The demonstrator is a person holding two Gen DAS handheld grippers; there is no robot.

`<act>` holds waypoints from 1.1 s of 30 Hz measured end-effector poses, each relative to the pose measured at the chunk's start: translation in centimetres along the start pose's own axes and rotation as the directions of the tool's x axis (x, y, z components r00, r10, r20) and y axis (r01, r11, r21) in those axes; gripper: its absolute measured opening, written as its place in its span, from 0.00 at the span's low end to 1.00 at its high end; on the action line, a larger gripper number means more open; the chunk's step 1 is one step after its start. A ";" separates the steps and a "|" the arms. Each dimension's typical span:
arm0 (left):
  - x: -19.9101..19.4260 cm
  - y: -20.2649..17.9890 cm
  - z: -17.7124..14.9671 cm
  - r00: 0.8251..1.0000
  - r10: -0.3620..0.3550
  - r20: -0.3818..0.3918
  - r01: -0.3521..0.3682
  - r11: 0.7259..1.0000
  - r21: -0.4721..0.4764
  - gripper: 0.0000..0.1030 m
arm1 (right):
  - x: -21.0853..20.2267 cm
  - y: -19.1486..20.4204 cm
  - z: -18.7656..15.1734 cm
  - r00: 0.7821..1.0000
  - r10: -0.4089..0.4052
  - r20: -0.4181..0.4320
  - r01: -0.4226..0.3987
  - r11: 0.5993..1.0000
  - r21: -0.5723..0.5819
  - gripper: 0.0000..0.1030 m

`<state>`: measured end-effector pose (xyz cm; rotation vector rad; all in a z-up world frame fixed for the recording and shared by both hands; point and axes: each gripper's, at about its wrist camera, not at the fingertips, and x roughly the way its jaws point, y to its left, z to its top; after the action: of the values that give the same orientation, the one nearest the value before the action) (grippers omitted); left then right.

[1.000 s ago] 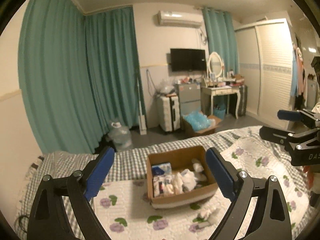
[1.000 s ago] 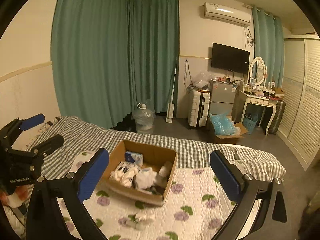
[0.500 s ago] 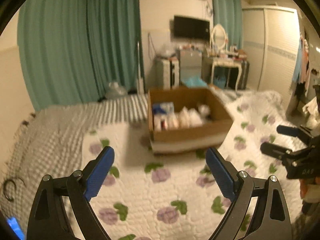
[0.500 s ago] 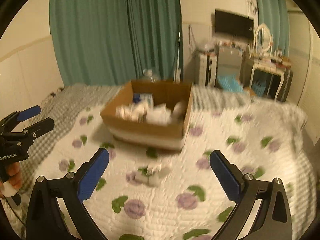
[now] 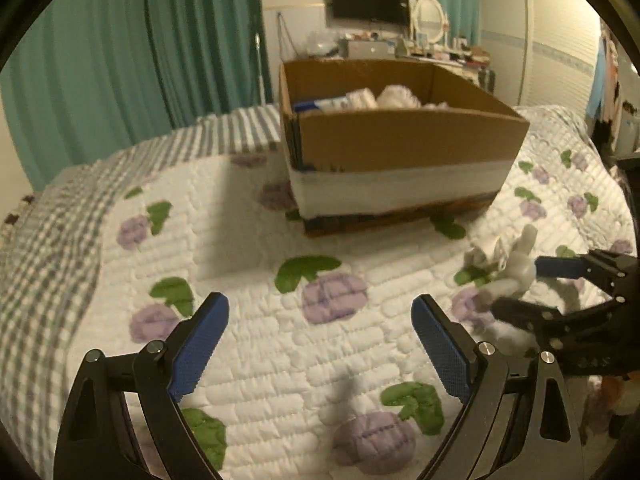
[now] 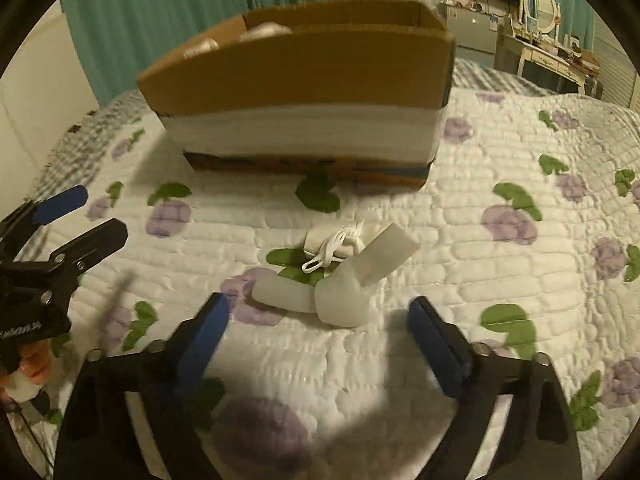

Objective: Organize soft objects
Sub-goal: 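Grasp the white plastic item with the right gripper while the left grasps a white sock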

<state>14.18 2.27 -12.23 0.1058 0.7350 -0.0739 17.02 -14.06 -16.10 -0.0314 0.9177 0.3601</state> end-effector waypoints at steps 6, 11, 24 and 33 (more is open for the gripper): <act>1.8 0.8 -0.6 0.998 -0.040 -0.046 0.040 0.999 -0.006 0.91 | 0.9 0.2 0.2 1.000 -0.031 -0.002 0.031 0.999 0.014 0.56; 2.0 0.9 -0.9 0.997 -0.051 -0.057 0.050 0.999 -0.005 0.91 | 0.8 0.9 0.2 0.999 -0.054 0.006 0.055 0.998 -0.013 0.44; 0.1 1.5 -2.5 0.997 -0.006 -0.081 0.002 0.999 -0.044 0.91 | -2.8 0.0 -0.8 0.997 -0.009 0.073 0.007 1.000 0.020 0.27; -2.9 -2.4 0.3 0.999 -0.025 -0.048 0.024 0.999 -0.026 0.91 | -8.2 -3.6 1.7 0.982 0.017 0.188 -0.023 0.999 0.033 0.27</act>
<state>12.00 -0.06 -10.27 0.0740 0.7855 -0.0856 14.94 -19.50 -9.04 0.0436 0.7382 0.3590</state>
